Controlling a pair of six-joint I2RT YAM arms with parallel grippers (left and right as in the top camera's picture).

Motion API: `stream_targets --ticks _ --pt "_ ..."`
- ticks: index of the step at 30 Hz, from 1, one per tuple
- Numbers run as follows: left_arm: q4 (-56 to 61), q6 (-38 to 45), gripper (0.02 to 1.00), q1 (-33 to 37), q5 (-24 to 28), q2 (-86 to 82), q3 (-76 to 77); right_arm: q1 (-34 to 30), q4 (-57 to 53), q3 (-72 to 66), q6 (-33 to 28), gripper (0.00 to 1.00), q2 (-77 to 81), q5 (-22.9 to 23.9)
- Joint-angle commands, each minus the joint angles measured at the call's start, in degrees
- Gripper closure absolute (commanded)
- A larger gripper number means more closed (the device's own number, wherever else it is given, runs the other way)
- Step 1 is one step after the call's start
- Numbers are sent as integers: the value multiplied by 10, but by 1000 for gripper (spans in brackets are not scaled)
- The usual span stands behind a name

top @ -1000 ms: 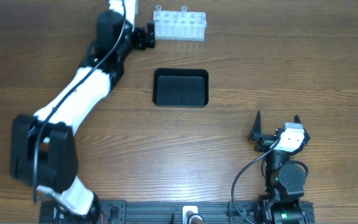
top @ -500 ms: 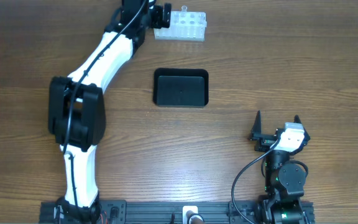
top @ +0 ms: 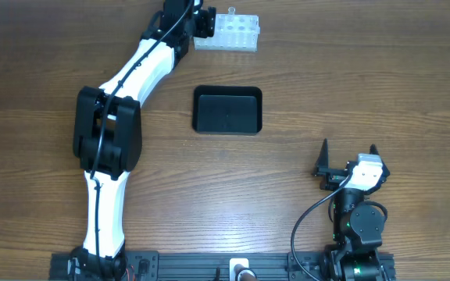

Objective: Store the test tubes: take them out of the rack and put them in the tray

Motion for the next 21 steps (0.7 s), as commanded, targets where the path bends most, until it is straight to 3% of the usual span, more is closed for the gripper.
stream_targets --ticks 1,9,21 --pt "4 6 336 -3 -7 6 18 3 0 -4 -2 9 -4 -3" --pt "13 6 524 -12 -7 6 18 3 0 -4 -2 7 -4 -3" --pt "14 6 684 -12 -7 6 18 3 0 -4 -2 7 -4 -3"
